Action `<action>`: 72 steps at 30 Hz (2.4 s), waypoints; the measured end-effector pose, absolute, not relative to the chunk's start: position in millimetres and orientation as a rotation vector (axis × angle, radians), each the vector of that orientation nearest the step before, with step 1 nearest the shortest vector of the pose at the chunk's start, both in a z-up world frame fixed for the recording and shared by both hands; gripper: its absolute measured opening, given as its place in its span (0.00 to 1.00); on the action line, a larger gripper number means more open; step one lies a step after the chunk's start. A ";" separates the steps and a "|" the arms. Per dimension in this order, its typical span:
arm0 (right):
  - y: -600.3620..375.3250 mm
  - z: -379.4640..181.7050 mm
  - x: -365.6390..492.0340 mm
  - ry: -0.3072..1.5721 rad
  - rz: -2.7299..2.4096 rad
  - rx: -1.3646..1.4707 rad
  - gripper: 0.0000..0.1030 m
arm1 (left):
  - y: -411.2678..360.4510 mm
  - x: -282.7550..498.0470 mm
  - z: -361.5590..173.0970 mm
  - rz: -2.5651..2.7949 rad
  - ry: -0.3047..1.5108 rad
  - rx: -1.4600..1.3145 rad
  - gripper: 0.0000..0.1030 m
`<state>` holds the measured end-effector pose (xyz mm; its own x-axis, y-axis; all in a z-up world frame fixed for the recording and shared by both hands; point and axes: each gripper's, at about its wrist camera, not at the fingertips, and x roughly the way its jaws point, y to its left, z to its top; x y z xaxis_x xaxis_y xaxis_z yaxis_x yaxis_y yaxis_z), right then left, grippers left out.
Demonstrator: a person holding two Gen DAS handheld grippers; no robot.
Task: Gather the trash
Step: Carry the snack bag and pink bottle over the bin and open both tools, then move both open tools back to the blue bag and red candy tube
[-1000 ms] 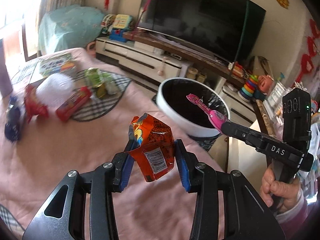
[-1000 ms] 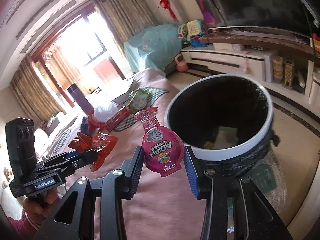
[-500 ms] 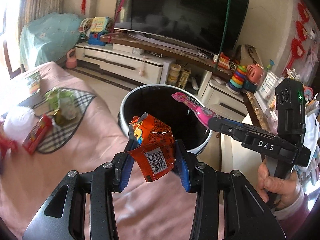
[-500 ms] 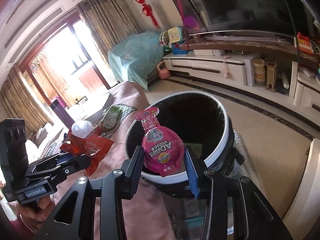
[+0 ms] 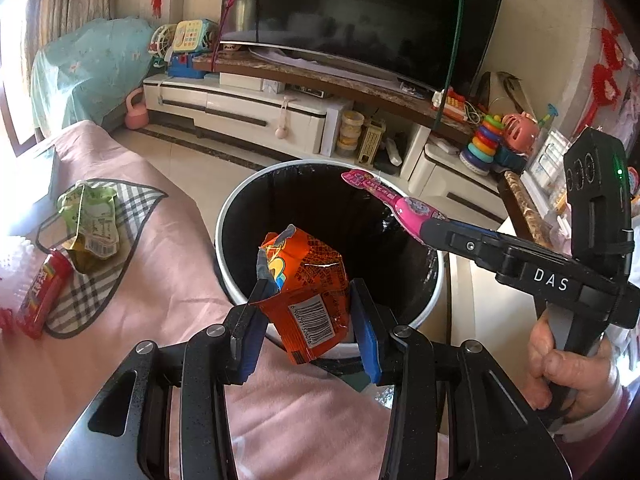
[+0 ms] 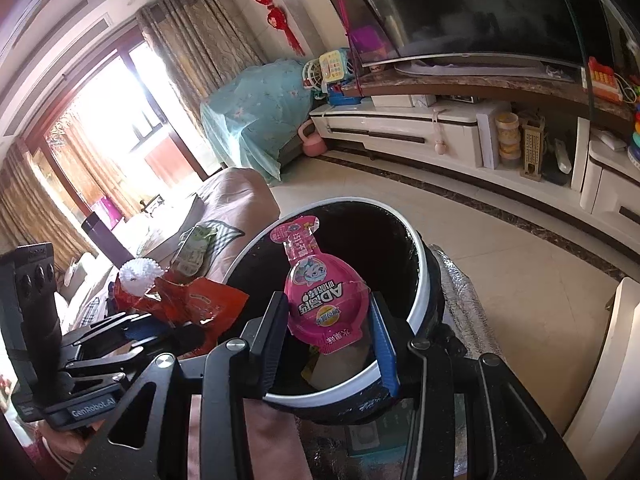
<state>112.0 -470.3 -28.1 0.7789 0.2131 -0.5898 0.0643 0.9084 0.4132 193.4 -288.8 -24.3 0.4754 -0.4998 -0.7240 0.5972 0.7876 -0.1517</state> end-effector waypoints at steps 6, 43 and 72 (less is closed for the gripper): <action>-474.0 -28.6 121.8 0.696 0.085 0.426 0.40 | -295.6 201.2 -29.1 -0.672 0.852 0.136 0.38; -316.9 -23.7 110.9 0.670 0.239 0.425 0.97 | -58.3 125.9 -34.5 -0.260 0.789 -0.131 0.74; -183.6 -40.4 207.4 0.783 0.258 0.419 0.68 | 67.9 218.0 -39.0 -0.092 0.845 -0.150 0.74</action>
